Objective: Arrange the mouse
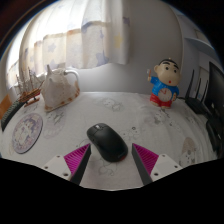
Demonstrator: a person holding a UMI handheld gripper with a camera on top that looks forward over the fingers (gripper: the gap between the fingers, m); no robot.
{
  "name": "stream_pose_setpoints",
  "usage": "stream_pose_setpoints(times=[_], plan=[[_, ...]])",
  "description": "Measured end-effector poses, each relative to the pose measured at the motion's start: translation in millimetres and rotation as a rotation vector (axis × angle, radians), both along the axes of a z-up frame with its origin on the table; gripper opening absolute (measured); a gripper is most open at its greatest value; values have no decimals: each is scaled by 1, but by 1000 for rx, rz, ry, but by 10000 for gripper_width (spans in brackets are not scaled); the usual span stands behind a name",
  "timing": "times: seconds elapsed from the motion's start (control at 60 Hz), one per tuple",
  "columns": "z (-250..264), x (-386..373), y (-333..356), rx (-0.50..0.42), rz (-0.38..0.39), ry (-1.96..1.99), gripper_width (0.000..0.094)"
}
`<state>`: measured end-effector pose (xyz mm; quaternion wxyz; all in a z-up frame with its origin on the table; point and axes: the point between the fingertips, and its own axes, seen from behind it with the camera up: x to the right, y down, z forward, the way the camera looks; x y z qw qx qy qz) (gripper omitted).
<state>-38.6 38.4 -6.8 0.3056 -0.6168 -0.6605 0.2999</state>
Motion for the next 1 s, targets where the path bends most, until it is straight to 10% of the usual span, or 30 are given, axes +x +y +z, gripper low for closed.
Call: stream_pose_setpoints(times=[0.5,0.683,1.0], plan=[[-10,-71,19,-26,-34,-5,848],[-10,-76,17,-11,-41,-9,508],[97,-69,-7,10,-124,59,430]])
